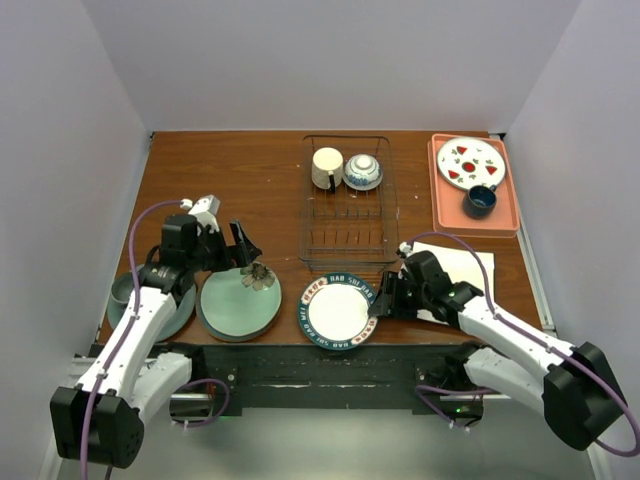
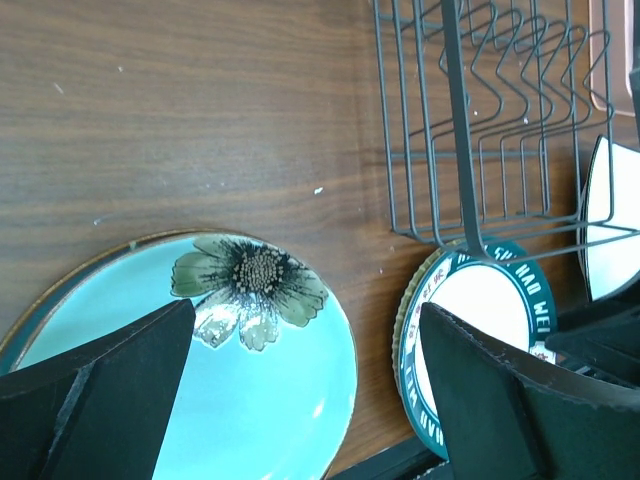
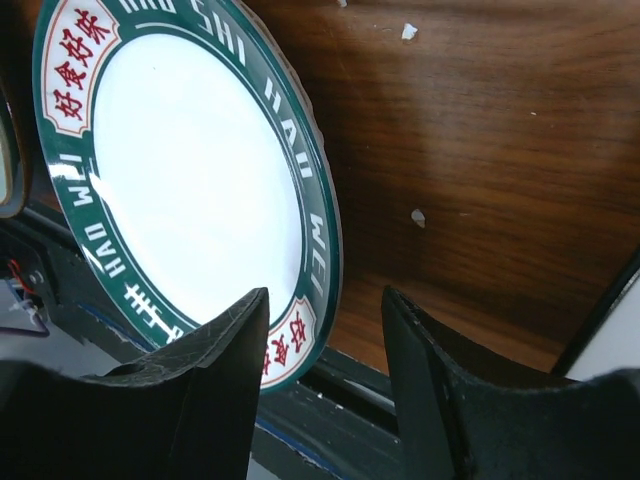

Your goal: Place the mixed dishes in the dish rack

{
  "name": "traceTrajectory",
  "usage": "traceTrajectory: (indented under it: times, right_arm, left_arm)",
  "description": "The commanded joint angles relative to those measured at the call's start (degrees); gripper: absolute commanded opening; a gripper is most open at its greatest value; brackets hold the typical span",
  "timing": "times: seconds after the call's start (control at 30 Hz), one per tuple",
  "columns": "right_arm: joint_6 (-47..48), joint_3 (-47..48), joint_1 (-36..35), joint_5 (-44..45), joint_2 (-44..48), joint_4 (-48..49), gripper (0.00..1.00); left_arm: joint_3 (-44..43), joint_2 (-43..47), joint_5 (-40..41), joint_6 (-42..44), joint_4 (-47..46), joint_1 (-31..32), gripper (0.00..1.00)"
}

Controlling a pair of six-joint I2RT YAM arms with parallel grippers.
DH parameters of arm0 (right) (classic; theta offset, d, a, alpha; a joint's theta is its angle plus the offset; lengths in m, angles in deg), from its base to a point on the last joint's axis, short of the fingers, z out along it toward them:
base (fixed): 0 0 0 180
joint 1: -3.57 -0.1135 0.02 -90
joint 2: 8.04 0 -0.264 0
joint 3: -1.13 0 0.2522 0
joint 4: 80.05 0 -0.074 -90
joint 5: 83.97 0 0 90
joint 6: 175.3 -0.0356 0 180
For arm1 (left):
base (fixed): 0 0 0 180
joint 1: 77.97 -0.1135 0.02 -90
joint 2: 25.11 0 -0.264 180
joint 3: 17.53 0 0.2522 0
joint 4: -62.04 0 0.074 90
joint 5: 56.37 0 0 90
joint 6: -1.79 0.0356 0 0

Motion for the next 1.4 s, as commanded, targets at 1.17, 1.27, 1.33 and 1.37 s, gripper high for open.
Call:
traceTrajectory:
  times: [1.17,1.27,1.33,1.37]
  right_arm:
    - [-8.68,-0.41,-0.36,3.26,21.39,-11.41,0.00]
    - [-8.07,1.61,-0.27,2.73,22.54,-13.34,0.00]
    - [-7.72,3.27,-0.36,1.59,23.60,-14.05,0.00]
    - [-7.37,3.72,-0.36,1.06,23.95,-14.31,0.00]
  left_arm:
    - [10.75,11.63,-12.85,-11.38,-6.83,1.07,0.99]
    - [10.75,11.01,-13.73,-11.38,-7.53,1.24,0.98]
    - [10.67,10.66,-14.34,-11.29,-8.06,1.42,0.97]
    - [10.75,10.57,-14.60,-11.20,-8.23,1.50,0.97]
